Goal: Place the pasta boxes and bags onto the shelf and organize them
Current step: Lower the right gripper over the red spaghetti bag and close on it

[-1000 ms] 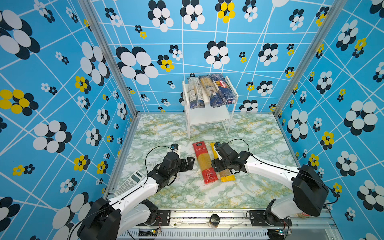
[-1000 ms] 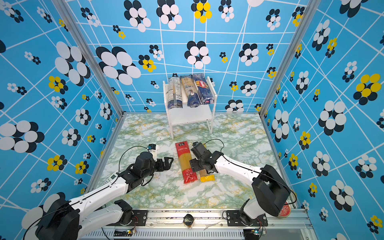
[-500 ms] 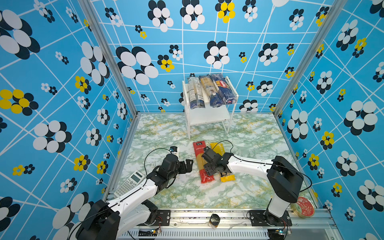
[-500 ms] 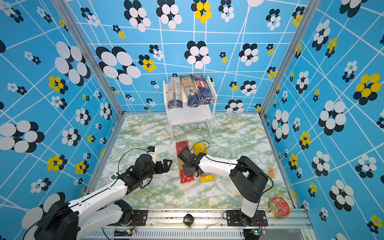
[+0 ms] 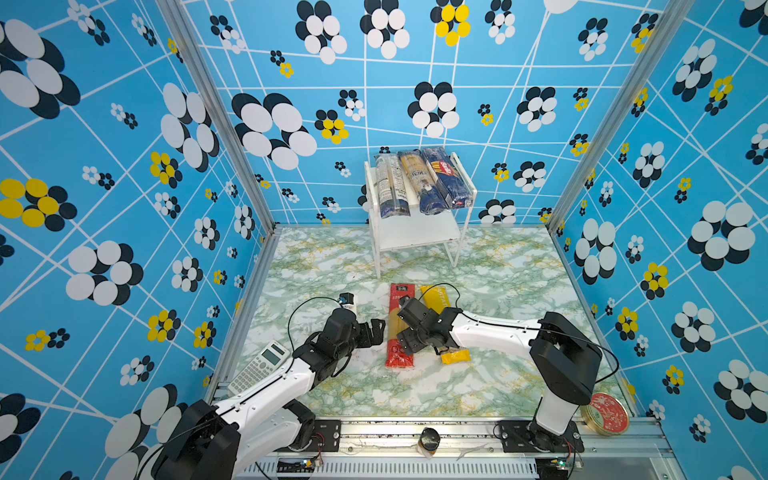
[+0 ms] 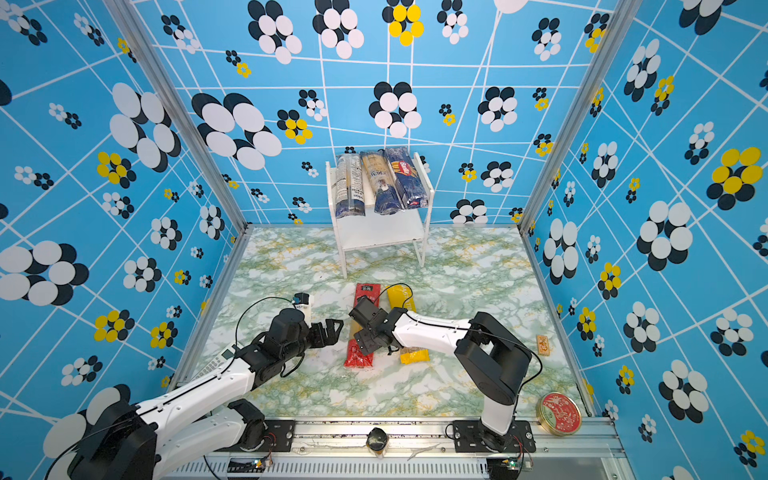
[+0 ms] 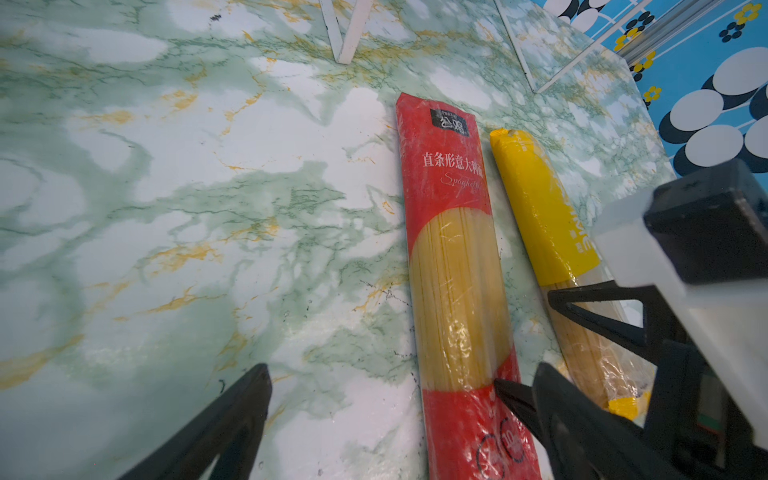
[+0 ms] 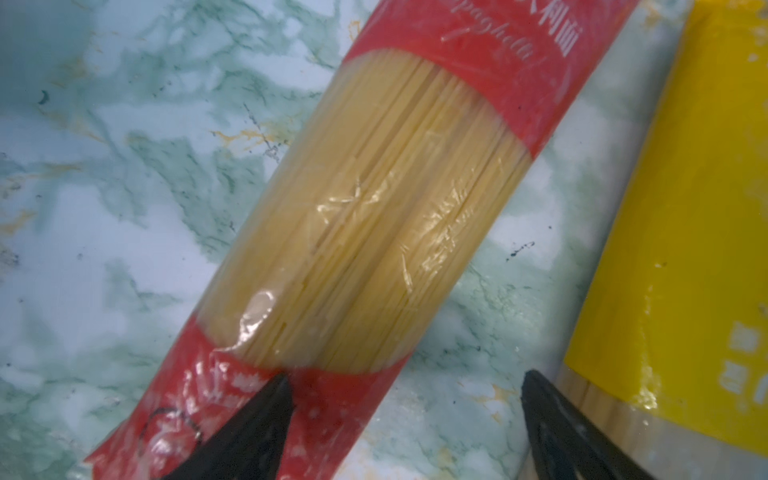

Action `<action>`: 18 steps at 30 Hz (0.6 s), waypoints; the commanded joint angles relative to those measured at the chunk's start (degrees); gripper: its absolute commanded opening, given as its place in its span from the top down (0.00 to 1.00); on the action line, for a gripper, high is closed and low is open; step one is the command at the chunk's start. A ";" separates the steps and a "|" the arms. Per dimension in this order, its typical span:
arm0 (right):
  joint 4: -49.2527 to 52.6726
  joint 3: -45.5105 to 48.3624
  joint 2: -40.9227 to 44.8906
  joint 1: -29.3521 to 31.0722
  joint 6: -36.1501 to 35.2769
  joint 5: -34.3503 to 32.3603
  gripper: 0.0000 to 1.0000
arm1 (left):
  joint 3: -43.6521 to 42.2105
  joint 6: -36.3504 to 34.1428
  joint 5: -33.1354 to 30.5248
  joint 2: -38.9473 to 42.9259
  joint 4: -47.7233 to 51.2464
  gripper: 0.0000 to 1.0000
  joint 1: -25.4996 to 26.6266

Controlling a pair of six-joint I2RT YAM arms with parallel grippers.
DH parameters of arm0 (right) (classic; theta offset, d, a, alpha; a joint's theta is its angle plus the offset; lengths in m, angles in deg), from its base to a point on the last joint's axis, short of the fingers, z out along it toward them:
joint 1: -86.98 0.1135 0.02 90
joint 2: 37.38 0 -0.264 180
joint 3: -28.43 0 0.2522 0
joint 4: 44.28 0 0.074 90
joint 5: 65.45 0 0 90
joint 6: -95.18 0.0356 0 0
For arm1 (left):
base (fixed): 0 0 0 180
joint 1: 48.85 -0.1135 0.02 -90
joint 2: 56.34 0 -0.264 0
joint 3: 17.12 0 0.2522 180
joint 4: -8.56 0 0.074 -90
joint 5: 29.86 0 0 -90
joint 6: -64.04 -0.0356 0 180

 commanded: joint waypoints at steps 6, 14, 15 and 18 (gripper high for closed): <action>-4.50 2.23 3.75 0.66 9.29 7.69 0.01 | -1.52 -0.46 -0.98 2.46 1.99 0.01 -0.33; -1.87 -2.82 -2.96 3.35 11.50 8.06 0.01 | -1.79 -0.64 -0.99 4.17 3.51 0.01 -0.90; -0.93 -3.66 -3.98 3.65 11.30 7.93 0.01 | -1.89 -0.64 -1.04 4.44 3.65 0.01 -1.02; 1.55 -5.47 -6.34 4.08 11.18 7.47 0.01 | -2.21 -0.68 -1.05 5.20 4.18 0.01 -1.37</action>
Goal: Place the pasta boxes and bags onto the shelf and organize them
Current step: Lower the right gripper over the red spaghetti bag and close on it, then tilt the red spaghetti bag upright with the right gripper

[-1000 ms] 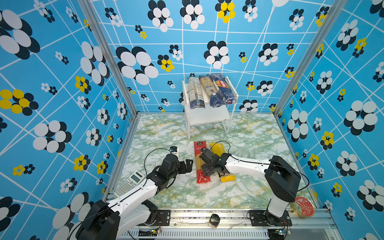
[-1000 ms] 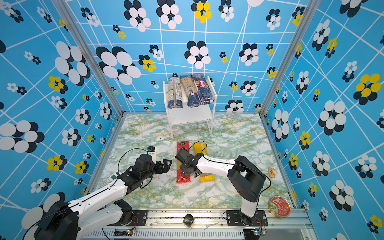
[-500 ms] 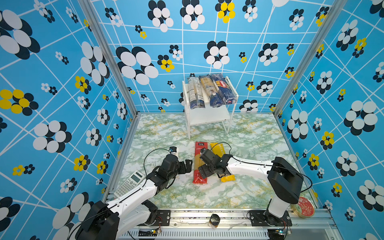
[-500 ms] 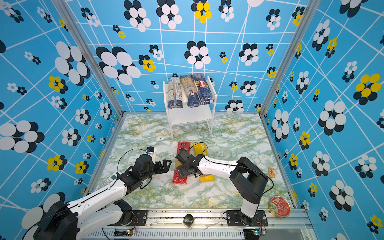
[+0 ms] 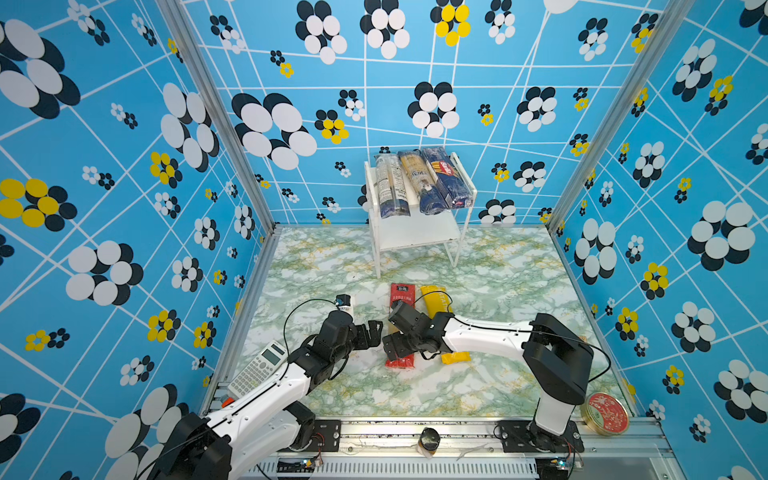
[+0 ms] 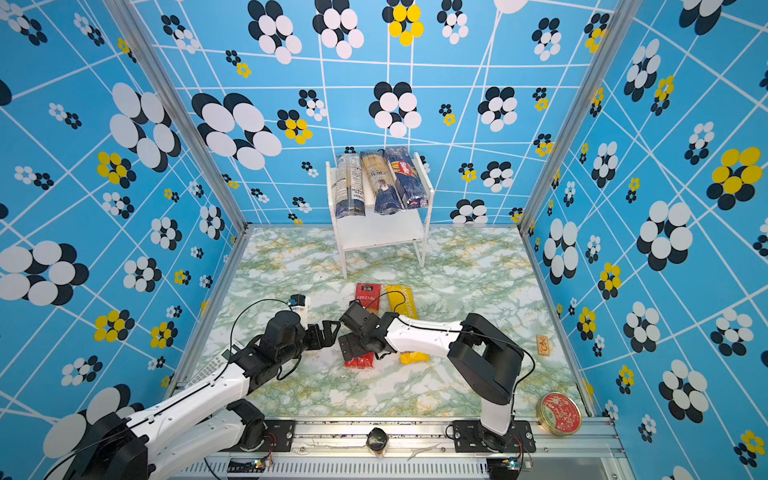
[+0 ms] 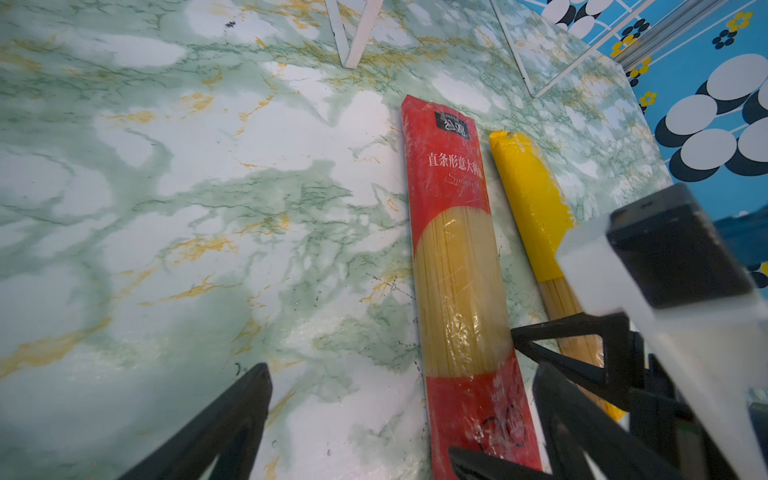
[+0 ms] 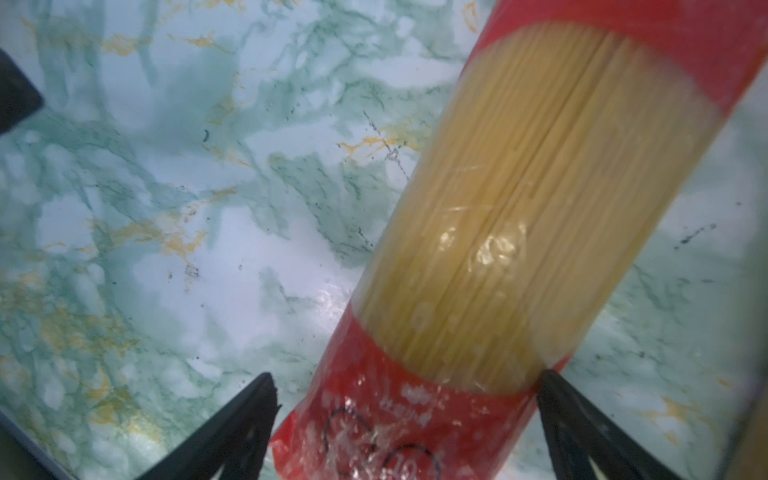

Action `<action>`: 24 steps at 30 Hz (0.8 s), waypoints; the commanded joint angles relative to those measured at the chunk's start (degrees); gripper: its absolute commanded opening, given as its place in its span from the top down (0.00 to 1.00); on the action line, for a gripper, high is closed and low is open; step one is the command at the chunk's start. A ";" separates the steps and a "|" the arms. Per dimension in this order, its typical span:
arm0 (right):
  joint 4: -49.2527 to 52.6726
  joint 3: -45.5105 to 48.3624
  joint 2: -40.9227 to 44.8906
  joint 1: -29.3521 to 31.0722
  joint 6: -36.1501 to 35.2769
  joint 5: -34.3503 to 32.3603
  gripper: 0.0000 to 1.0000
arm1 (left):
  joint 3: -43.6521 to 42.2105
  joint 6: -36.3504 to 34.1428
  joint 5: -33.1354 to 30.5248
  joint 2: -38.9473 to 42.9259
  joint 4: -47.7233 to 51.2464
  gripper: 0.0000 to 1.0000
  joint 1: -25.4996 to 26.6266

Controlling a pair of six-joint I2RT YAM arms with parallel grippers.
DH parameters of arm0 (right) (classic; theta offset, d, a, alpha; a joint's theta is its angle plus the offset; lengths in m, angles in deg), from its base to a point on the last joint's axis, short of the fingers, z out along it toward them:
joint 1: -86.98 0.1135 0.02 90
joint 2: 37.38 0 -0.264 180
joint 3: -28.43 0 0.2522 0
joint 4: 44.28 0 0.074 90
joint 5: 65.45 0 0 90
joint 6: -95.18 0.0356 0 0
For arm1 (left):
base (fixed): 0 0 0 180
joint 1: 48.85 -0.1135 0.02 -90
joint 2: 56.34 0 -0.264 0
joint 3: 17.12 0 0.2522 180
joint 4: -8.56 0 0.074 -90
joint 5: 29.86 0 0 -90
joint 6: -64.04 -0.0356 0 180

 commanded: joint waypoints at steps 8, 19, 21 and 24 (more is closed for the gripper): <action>9.91 -4.03 -5.31 0.89 0.91 -2.18 0.01 | -1.78 -0.48 -1.18 2.77 2.45 0.01 -1.41; 11.82 -0.06 -4.81 0.83 0.58 -7.72 0.01 | -1.65 -0.10 -0.57 1.86 1.46 0.01 -1.61; 11.63 0.19 -4.91 0.85 0.32 -7.40 0.03 | -1.46 -0.13 -0.34 1.58 1.37 0.01 -1.67; 10.45 1.15 -4.66 0.83 -0.08 -6.96 0.13 | -1.35 -0.02 -0.24 1.46 1.31 0.01 -1.66</action>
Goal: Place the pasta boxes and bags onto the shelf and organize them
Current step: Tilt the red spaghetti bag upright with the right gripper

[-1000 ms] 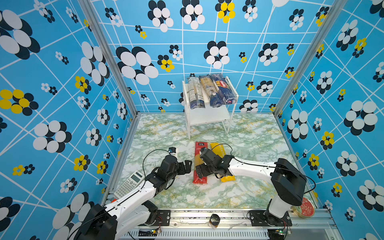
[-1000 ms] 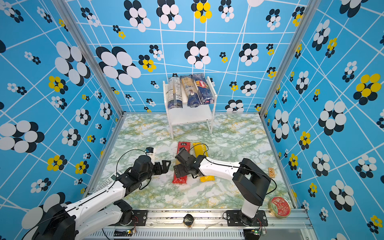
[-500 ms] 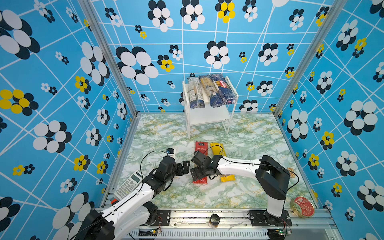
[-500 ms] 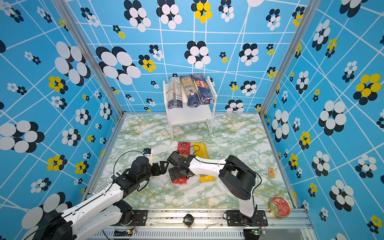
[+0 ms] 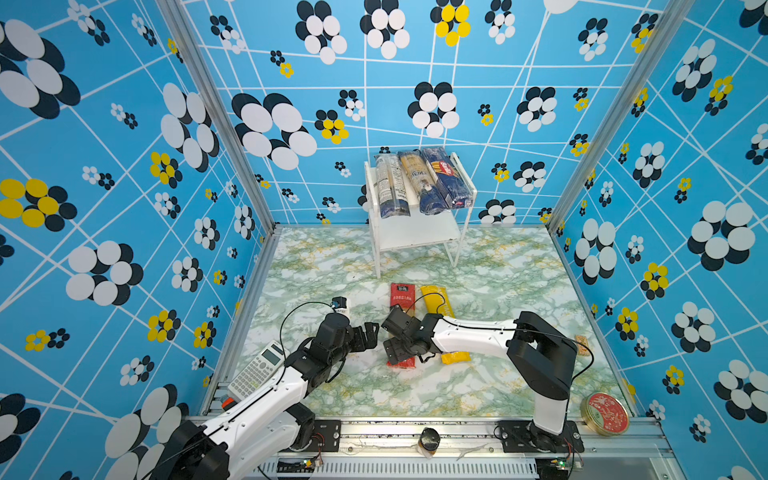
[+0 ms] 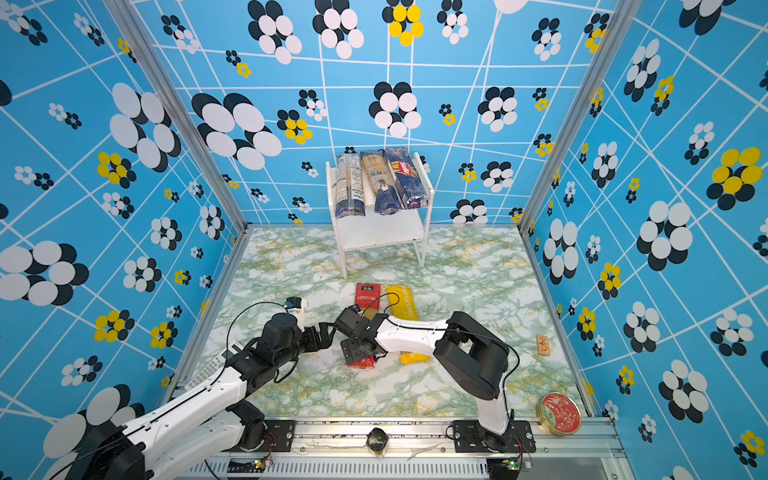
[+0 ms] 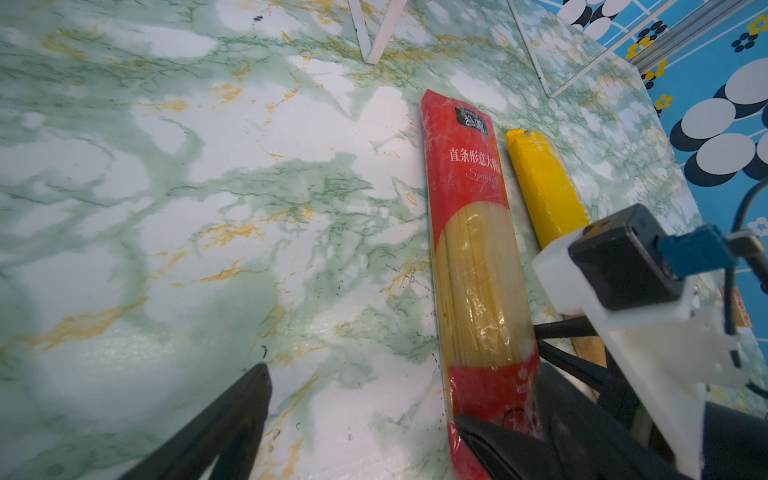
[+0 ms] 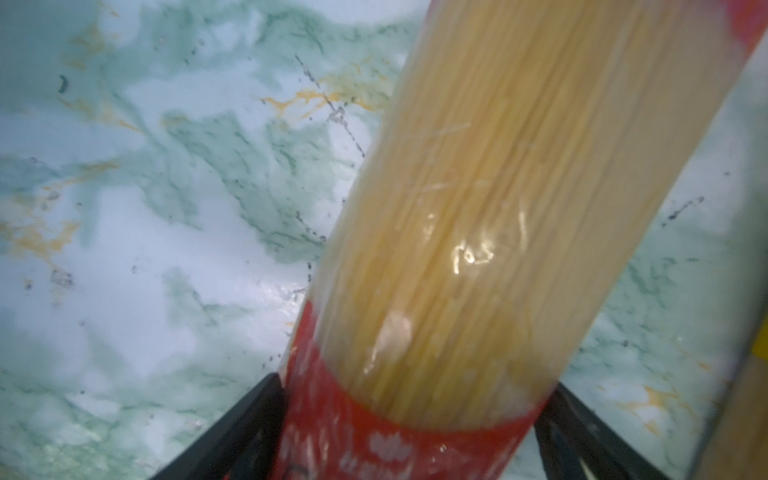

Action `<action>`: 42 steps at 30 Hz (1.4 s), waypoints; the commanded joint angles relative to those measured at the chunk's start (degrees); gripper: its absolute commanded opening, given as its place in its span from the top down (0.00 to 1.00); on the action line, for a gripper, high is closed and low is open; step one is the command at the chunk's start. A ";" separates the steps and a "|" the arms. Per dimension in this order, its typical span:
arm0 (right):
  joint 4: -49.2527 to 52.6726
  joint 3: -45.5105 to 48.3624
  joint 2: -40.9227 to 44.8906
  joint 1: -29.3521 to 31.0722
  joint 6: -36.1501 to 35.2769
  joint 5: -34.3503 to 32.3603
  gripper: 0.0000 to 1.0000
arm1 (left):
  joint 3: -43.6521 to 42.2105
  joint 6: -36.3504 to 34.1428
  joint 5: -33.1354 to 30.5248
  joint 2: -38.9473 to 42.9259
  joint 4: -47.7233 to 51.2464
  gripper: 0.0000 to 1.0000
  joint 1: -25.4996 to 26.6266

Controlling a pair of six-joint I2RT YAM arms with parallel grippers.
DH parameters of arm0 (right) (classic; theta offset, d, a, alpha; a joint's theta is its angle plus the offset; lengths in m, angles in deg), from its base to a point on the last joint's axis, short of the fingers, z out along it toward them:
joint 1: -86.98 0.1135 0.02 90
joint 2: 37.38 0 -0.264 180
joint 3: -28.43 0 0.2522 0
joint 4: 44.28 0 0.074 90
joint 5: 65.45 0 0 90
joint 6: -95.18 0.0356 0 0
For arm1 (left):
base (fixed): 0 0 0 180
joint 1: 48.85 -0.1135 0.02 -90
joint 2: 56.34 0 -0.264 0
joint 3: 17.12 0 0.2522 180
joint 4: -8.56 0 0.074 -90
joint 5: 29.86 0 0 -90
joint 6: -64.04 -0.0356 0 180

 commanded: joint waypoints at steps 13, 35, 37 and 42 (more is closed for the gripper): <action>1.24 7.64 1.82 -1.29 -2.58 -0.21 0.56 | 0.34 0.11 0.52 -1.45 -0.94 0.01 -0.49; -6.61 12.22 15.60 -5.57 -6.03 4.03 1.00 | 0.63 -0.05 0.30 -2.30 -1.20 0.01 -0.48; -7.12 12.10 16.86 -5.87 -7.40 5.16 1.00 | 0.63 -0.07 0.25 -2.31 -1.13 0.01 -0.48; -4.96 10.06 19.60 -6.25 -9.07 5.44 1.00 | 0.65 -0.07 0.20 -2.18 -0.94 0.01 -0.49</action>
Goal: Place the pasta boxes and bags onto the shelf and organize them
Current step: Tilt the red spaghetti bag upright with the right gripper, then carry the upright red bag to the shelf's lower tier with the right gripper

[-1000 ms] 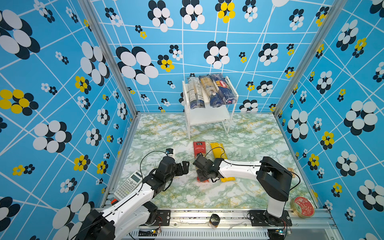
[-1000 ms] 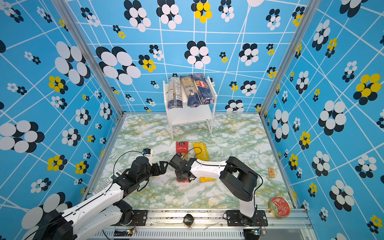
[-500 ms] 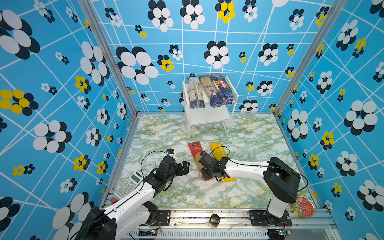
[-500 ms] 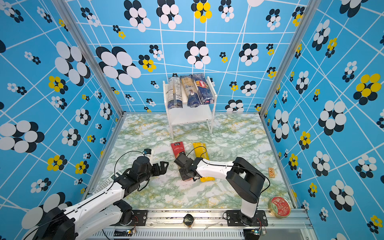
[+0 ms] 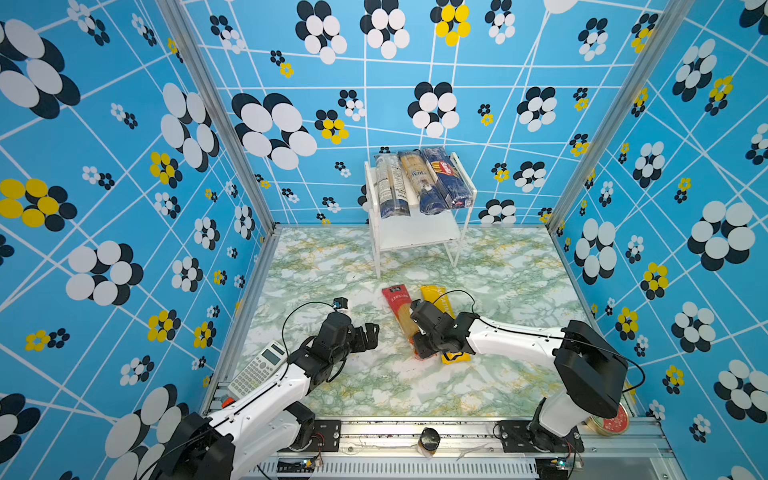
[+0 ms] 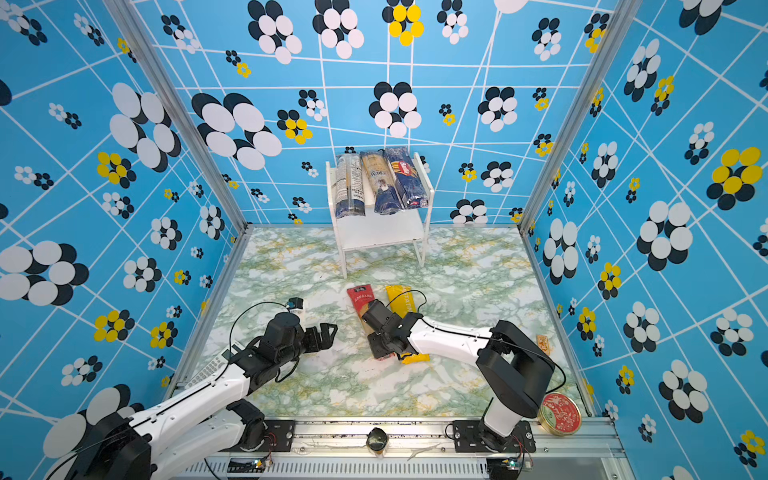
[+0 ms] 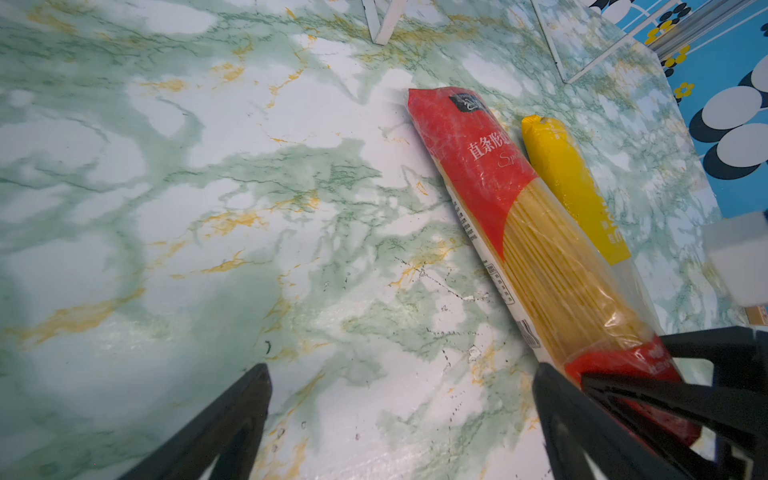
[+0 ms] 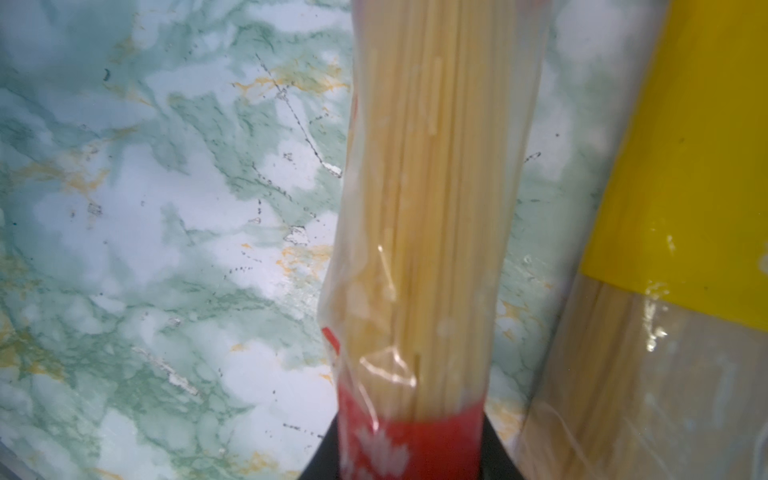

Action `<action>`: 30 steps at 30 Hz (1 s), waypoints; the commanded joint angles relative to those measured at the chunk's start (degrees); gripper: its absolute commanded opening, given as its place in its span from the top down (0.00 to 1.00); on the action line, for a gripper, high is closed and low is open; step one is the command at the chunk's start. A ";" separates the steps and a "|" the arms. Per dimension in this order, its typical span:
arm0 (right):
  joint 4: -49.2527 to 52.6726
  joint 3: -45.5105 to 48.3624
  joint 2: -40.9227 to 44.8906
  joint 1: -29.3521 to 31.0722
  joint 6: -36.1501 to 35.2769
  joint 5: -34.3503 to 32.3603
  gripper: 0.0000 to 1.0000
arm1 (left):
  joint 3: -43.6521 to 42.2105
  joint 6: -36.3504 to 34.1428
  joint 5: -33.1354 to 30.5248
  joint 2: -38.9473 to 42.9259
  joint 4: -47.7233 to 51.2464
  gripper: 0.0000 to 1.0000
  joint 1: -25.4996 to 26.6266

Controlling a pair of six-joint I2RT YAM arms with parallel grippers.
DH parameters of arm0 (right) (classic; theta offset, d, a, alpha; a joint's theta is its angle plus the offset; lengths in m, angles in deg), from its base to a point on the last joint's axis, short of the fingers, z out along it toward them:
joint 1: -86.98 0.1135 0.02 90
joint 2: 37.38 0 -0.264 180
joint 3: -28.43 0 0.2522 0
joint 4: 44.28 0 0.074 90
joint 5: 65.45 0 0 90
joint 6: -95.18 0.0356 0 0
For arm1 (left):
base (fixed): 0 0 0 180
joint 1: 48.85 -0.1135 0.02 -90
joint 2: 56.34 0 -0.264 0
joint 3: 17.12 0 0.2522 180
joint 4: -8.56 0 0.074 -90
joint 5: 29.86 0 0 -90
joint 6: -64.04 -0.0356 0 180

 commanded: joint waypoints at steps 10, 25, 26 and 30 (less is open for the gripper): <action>2.40 -5.23 10.57 -1.46 -2.44 -0.40 1.00 | 0.36 -0.09 -0.17 0.63 -0.55 0.01 -0.35; 5.60 -8.32 17.75 -3.51 -4.18 -4.72 1.00 | 0.69 -0.34 -0.24 0.25 -0.82 0.01 -0.33; 5.90 -8.63 18.00 -3.78 -4.23 -5.06 1.00 | 0.80 -0.37 -0.25 0.13 -0.90 0.01 -0.38; 6.41 -9.73 18.61 -4.71 -4.53 -5.80 1.00 | 1.00 -0.33 -0.02 -0.35 -0.92 0.01 -0.38</action>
